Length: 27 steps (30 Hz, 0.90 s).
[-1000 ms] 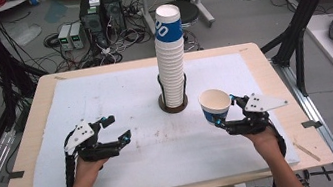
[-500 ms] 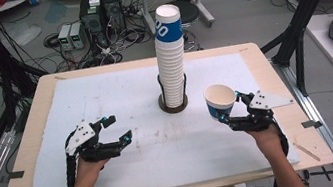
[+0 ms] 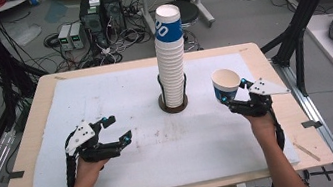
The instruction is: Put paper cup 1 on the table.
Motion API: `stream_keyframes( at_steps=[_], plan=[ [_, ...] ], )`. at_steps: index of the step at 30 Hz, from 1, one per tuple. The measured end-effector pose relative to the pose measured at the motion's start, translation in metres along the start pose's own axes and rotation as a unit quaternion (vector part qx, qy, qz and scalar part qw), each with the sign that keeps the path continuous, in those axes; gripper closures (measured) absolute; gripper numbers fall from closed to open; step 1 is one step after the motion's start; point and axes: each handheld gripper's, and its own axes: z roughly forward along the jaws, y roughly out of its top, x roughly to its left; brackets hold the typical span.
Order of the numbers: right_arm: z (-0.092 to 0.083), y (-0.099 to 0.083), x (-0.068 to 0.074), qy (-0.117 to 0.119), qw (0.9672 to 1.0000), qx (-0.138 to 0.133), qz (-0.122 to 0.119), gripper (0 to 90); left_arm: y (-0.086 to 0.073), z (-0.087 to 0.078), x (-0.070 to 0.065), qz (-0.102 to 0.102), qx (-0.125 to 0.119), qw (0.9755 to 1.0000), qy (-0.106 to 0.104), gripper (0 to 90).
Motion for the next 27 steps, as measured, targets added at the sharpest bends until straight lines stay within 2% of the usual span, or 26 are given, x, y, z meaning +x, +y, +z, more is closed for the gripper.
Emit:
stream_keyframes(
  at_steps=[2,10,18,20,25,27],
  plan=[
    [0.003,-0.002,-0.004,-0.013,0.9999,0.003,0.009,29.0,0.000,0.000,-0.001,0.000,0.001,1.0000,0.001,17.5],
    [0.018,-0.011,-0.015,-0.040,0.9984,0.021,0.033,28.6,-0.001,0.001,-0.001,0.000,0.005,1.0000,-0.001,17.5],
    [0.034,-0.022,-0.019,-0.049,0.9959,0.054,0.054,28.6,-0.002,0.001,-0.001,-0.001,0.007,1.0000,-0.002,17.5],
    [0.038,-0.026,-0.020,-0.050,0.9948,0.069,0.055,28.6,-0.002,0.002,-0.002,0.000,0.009,1.0000,-0.003,17.6],
    [0.040,-0.033,-0.022,-0.052,0.9928,0.081,0.071,28.6,-0.003,0.002,-0.001,0.000,0.010,1.0000,0.000,17.6],
    [0.040,-0.035,-0.023,-0.052,0.9924,0.087,0.070,28.6,-0.003,0.002,-0.001,0.000,0.011,0.9999,-0.001,17.7]
  ],
)
